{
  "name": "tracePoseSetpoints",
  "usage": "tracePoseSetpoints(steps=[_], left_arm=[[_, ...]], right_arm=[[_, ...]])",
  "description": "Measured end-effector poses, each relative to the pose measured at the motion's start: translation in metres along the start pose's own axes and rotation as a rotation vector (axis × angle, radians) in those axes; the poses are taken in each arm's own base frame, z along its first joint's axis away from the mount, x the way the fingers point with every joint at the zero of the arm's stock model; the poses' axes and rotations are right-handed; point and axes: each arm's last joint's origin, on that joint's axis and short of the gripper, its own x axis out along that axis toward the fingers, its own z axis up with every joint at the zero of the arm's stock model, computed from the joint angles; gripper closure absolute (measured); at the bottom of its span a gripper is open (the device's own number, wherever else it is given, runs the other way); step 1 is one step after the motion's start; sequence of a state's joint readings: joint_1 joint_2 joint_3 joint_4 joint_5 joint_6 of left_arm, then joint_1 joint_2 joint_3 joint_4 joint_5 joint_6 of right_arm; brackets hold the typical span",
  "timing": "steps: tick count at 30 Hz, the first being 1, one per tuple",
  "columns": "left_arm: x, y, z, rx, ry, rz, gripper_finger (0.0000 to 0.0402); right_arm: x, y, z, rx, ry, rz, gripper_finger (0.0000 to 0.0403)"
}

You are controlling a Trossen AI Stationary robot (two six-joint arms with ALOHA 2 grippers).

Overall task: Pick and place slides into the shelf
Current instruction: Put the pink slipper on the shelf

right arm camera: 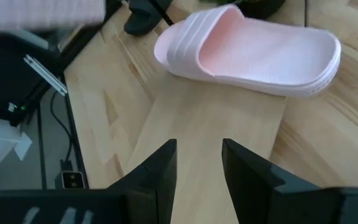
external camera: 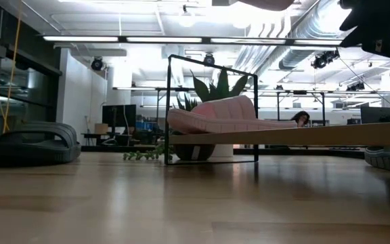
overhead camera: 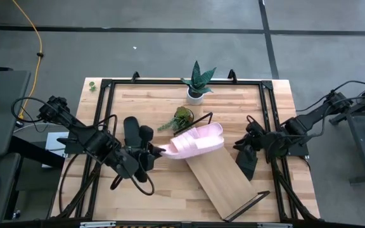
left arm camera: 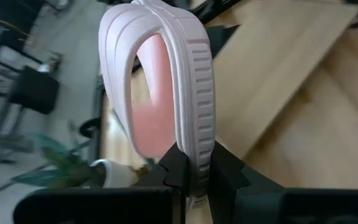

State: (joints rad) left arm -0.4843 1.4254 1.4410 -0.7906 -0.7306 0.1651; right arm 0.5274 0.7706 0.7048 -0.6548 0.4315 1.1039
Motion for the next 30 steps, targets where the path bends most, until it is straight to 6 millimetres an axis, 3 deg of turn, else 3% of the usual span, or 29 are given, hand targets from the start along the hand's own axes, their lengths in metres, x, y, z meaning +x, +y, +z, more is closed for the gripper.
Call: tracePoseSetpoints(steps=[8,17,30], left_arm=[[-0.001,0.006,-0.001,0.201,0.052,0.19,0.0376],[0.003,0.005,0.004,0.421,0.076,0.257,0.0383],[0.057,-0.041,0.008,0.605,0.227,0.355,0.0383]], right_arm=[[-0.013,-0.004,0.006,0.044,-0.077,0.029,0.0284],[-0.02,-0.008,0.01,0.056,-0.144,0.033,0.0284],[-0.027,-0.011,0.012,0.062,-0.167,0.055,0.0284]])
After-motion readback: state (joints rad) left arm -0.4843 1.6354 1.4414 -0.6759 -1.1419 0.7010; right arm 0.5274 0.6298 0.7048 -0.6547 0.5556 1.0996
